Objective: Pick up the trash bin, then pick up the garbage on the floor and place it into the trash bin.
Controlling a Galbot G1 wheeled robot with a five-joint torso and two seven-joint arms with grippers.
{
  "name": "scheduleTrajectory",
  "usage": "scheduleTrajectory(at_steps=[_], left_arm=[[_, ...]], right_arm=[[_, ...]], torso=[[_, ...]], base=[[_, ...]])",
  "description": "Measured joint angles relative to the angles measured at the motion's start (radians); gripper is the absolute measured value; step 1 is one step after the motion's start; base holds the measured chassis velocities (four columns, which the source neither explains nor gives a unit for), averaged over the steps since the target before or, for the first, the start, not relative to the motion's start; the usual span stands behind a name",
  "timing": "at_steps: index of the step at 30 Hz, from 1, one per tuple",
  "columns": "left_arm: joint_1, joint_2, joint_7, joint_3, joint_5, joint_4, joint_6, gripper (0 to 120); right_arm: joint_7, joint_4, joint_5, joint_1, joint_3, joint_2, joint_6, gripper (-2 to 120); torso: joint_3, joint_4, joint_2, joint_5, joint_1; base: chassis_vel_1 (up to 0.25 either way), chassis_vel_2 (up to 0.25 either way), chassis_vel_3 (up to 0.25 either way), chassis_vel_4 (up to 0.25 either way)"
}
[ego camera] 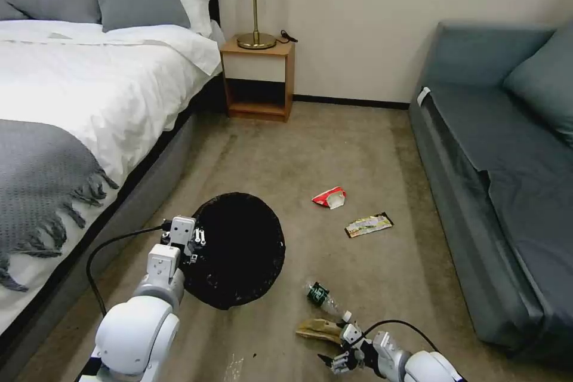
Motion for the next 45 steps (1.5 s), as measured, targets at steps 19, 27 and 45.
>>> scheduleTrajectory(at_steps=[19,27,45], left_arm=[[0.009,-0.031,0.004,-0.006,0.014,-0.007,-0.005,7],[0.028,-0.039,0.013,-0.015,0.025,-0.018,-0.013,7],[0.076,-0.039,0.015,-0.042,0.039,-0.046,-0.038,7]], right_arm=[[0.001,-0.073,-0.006,0.040,-0.006,-0.001,0.035,61],[-0.011,-0.077,-0.017,0.034,0.008,-0.007,0.051,30],[-0.037,-0.044,-0.042,-0.014,0.051,-0.014,0.089,0]], torso=[[0.000,0.0001,0.000,0.0001,0.000],[0.000,0.0001,0.000,0.0001,0.000],[0.000,0.0001,0.000,0.0001,0.000]], base=[[0.000,0.000,0.000,0.000],[0.000,0.000,0.000,0.000],[0.000,0.000,0.000,0.000]])
